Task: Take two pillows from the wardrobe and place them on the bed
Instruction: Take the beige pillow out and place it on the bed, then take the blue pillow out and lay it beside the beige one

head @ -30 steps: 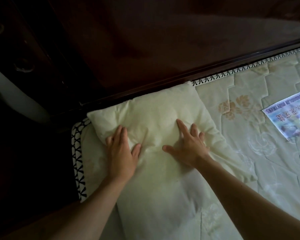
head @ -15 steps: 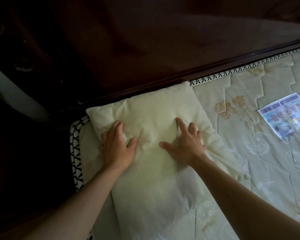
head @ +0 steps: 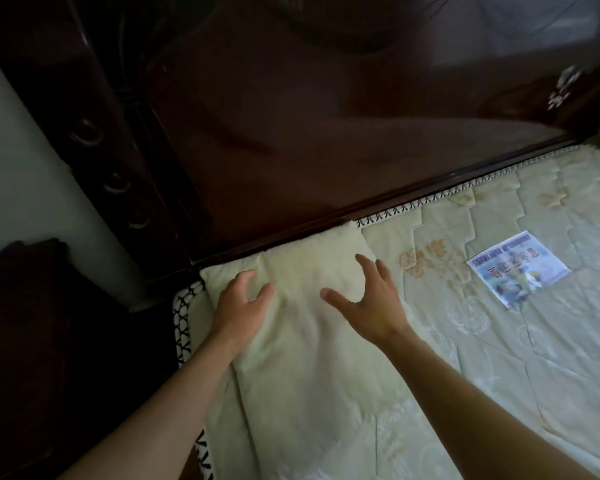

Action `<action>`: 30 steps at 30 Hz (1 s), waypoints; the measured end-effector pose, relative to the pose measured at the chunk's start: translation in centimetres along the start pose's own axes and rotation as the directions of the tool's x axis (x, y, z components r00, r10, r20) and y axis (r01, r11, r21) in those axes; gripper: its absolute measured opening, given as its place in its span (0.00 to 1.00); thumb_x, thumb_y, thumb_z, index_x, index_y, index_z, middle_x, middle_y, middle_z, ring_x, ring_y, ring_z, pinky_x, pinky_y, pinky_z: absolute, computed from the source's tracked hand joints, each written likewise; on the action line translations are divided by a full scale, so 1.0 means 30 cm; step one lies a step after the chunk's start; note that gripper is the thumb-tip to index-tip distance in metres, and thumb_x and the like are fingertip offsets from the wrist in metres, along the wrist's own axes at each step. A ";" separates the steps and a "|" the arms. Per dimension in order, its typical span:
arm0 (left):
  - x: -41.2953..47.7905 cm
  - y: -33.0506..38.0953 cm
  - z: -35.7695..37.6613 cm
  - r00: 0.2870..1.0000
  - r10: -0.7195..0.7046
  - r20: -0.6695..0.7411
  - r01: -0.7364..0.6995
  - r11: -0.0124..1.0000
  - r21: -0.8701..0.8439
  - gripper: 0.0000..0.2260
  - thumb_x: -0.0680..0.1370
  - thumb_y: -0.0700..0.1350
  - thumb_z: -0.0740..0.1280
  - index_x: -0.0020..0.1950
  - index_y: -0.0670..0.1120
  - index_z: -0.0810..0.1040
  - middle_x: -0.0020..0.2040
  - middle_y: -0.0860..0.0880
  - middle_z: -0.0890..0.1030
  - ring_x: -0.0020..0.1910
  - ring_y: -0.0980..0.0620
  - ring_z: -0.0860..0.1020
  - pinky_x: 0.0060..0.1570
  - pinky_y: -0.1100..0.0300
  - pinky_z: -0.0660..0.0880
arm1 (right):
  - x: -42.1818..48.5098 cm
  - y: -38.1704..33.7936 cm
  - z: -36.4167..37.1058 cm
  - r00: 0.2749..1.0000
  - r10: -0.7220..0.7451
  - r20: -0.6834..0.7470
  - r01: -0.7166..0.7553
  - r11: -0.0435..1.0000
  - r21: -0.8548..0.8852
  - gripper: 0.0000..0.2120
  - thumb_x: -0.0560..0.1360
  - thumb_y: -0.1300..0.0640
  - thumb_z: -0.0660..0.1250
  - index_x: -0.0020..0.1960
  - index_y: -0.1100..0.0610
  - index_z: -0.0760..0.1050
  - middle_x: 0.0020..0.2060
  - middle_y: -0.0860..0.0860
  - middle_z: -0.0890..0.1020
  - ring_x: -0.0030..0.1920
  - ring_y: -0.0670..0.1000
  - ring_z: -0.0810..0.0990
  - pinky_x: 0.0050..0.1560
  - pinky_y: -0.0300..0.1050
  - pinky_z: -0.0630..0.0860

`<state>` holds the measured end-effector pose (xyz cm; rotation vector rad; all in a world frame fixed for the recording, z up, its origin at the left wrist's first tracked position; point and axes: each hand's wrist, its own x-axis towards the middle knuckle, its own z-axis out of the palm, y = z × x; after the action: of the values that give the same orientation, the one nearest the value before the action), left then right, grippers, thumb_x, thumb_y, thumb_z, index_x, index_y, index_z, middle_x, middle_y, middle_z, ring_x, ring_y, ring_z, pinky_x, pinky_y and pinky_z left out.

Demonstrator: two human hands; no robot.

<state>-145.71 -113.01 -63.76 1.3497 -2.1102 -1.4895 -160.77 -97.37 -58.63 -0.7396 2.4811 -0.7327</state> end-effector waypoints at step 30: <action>-0.691 1.216 -0.861 0.859 0.498 -0.123 -0.503 0.772 -0.389 0.18 0.80 0.56 0.62 0.67 0.51 0.76 0.59 0.59 0.79 0.55 0.68 0.77 0.55 0.60 0.76 | -0.656 -0.956 -0.999 0.835 -0.071 -0.546 0.434 0.695 0.573 0.27 0.72 0.30 0.54 0.62 0.44 0.75 0.52 0.43 0.81 0.58 0.43 0.79 0.67 0.52 0.73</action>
<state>-137.96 -110.84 -15.15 0.5758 -1.8007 -1.5465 -151.78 -95.36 -13.65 -0.6712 2.2079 -2.0323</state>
